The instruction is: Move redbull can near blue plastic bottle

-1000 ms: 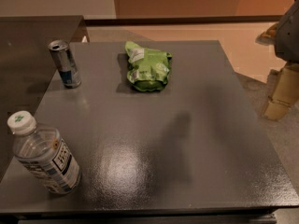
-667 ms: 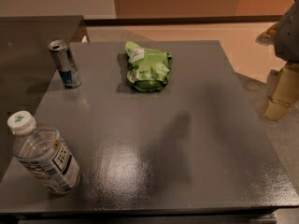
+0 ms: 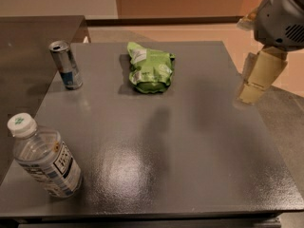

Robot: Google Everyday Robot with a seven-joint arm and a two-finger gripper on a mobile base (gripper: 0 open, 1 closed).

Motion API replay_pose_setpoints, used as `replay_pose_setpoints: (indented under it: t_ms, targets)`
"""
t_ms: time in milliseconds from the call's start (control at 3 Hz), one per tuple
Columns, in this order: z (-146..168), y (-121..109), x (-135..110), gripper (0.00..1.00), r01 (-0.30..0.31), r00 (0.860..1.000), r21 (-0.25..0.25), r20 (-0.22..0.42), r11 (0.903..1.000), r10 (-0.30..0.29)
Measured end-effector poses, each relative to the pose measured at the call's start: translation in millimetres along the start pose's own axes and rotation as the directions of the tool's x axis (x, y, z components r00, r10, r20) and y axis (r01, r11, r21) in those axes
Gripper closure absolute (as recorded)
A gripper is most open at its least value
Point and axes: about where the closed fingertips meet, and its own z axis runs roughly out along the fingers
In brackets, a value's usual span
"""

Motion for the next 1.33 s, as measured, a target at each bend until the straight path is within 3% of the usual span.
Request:
replay_pose_setpoints:
  t_ms: [333,667,1333]
  targets:
    - [9.1,-17.1,-53.1,0.0,0.02,0.994,0.003,0.106,0.9998,-0.02]
    - [23.6,-29.3,-114.8,0.0,0.051,0.977,0.008,0.208,0.9987,-0.052]
    - [69.0,-22.9,-226.5,0.0,0.106,0.944,-0.014,0.315,0.9943,-0.096]
